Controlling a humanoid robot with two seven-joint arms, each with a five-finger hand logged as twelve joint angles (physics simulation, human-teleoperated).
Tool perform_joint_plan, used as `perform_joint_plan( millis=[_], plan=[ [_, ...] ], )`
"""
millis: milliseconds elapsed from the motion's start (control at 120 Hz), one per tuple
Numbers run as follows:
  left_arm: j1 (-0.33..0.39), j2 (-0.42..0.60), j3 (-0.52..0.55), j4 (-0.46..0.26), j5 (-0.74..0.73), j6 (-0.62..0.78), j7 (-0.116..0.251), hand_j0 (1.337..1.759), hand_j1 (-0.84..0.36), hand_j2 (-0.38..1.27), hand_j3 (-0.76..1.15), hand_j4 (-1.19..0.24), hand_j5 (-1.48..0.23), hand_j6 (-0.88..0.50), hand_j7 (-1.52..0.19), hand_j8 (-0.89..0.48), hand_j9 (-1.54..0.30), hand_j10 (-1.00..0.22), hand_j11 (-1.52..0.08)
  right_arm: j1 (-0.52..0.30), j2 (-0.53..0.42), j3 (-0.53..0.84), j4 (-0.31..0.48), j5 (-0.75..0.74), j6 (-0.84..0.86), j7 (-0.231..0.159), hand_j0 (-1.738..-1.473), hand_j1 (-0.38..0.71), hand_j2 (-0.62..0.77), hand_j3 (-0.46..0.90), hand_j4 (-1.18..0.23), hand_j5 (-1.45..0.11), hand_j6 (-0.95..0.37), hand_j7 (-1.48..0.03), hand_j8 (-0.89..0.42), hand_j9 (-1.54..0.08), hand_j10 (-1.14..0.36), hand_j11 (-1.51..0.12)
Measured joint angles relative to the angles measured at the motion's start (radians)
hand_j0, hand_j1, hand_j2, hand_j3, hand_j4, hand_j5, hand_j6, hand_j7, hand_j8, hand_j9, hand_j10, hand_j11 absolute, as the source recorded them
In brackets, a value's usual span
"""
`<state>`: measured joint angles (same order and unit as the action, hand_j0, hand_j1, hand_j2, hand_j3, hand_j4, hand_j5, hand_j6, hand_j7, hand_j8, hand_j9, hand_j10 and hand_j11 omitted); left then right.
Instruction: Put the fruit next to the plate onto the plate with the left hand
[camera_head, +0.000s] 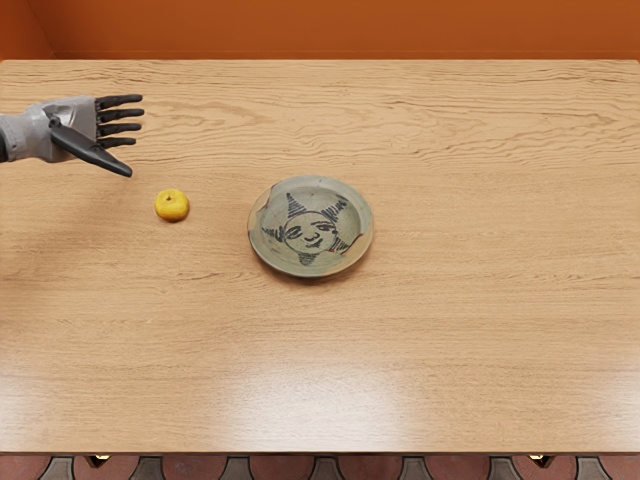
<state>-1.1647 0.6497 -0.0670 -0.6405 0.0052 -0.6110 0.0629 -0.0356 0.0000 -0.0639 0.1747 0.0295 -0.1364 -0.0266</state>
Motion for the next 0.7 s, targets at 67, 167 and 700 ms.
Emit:
perform_joint_plan(
  millis=[67, 167, 700],
  plan=[
    [-0.001, -0.001, 0.000, 0.000, 0.002, 0.000, 0.000, 1.658, 0.35, 0.00, 0.00, 0.00, 0.00, 0.00, 0.00, 0.00, 0.00, 0.00, 0.00, 0.002, 0.000, 0.000, -0.001, 0.000, 0.000, 0.001, -1.658, -0.31, -0.01, 0.00, -0.03, -0.04, -0.03, -0.04, -0.03, -0.04, -0.03, -0.04],
    [-0.025, 0.000, 0.000, 0.001, 0.024, 0.000, 0.000, 1.658, 0.35, 0.00, 0.00, 0.00, 0.00, 0.00, 0.00, 0.00, 0.00, 0.00, 0.00, 0.001, 0.000, 0.000, -0.001, 0.000, 0.000, -0.001, -1.658, -0.31, -0.01, 0.00, -0.03, -0.04, -0.03, -0.04, -0.03, -0.04, -0.03, -0.04],
    [-0.295, 0.033, 0.160, -0.216, 0.544, 0.000, 0.018, 1.658, 0.35, 0.00, 0.00, 0.00, 0.00, 0.00, 0.00, 0.00, 0.00, 0.00, 0.00, -0.004, 0.000, 0.000, -0.003, 0.000, 0.000, -0.005, -1.658, -0.31, -0.01, 0.00, -0.03, -0.04, -0.03, -0.04, -0.03, -0.04, -0.03, -0.04]
  ],
)
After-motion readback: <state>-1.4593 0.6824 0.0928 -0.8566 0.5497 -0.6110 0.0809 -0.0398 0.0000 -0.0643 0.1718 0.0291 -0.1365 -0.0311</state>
